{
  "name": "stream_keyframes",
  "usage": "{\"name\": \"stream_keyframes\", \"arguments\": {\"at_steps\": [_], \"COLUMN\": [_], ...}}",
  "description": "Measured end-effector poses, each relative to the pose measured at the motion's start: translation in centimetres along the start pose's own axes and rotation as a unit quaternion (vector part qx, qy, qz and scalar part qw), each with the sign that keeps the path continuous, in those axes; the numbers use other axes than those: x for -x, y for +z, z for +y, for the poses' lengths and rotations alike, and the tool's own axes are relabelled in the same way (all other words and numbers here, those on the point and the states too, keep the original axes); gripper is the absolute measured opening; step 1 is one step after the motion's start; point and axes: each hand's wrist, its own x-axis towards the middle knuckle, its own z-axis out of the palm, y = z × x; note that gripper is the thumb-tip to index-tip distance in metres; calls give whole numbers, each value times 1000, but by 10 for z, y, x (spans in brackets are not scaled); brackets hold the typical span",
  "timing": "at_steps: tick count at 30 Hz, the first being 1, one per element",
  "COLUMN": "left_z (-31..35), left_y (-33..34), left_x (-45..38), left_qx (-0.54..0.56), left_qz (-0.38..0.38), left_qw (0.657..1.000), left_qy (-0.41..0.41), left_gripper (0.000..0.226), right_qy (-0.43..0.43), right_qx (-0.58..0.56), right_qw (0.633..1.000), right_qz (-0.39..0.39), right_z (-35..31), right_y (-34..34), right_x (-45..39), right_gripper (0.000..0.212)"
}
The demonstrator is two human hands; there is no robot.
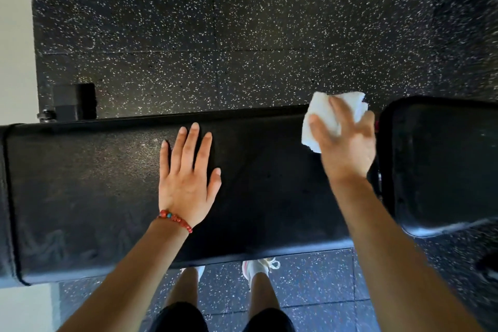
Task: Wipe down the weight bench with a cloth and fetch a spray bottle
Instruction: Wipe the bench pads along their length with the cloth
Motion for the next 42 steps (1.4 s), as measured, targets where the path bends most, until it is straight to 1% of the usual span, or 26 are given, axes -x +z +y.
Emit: {"name": "stream_keyframes", "arguments": {"at_steps": [1,3,5,7,10,11,13,16,19,21,23,26,28,29,30,32,34,36,37,38,39,42], "left_z": [0,1,4,5,10,14,25,42,45,44,43,44,44,43,41,33,26,20,19,20,21,23], "left_y": [0,1,0,0,0,0,1,9,14,16,16,13,10,9,7,5,4,5,6,8,10,14], "left_x": [0,0,-1,1,8,12,18,28,31,31,32,31,31,32,34,40,50,62,68,74,79,85], "left_qx": [-3,-6,-7,-14,-17,-13,-4,2,-3,-3,-2,3,18,26,32,30,23,23,21,20,19,19], "left_qz": [3,6,10,20,43,49,55,37,24,22,20,17,21,25,32,51,64,67,61,50,37,19], "left_qw": [1000,1000,1000,1000,999,998,998,999,999,999,999,1000,999,999,999,998,998,997,998,998,999,999], "left_qy": [-1,0,0,-2,-21,-27,-27,-16,-26,-28,-27,-25,-22,-18,-14,-6,-4,-9,-11,-14,-18,-33], "left_gripper": [57,57,57,55,53,53,53,53,55,56,56,57,56,55,54,53,52,52,52,53,54,56], "right_qy": [8,11,-47,-115,-195,-200,-146,-43,-9,-22,-78,-179,-227,-227,-200,-112,-35,16,27,20,-5,-109], "right_qx": [-6,-25,-63,-74,-26,-9,-6,-13,-39,-60,-82,-51,-16,-7,-6,-10,-23,-30,-35,-41,-49,-56], "right_qw": [1000,999,996,989,978,978,989,999,999,998,992,981,972,973,979,994,999,999,999,999,999,992], "right_qz": [3,-17,-47,-63,-66,-57,-27,-24,-1,-17,-62,-62,-56,-53,-46,-7,11,25,25,15,-1,-44], "right_z": [-2,-18,-38,-50,-36,-24,6,40,38,20,-2,-24,-18,-7,7,37,57,56,48,35,21,-16], "right_y": [3,11,19,22,16,12,0,-14,-10,-1,9,15,12,9,4,-8,-16,-14,-10,-5,1,15], "right_x": [2,15,35,48,41,35,20,9,17,36,64,96,92,86,78,66,62,70,78,90,106,154], "right_gripper": [48,50,49,49,42,42,43,48,47,47,45,40,40,41,42,47,49,49,49,48,47,44]}}
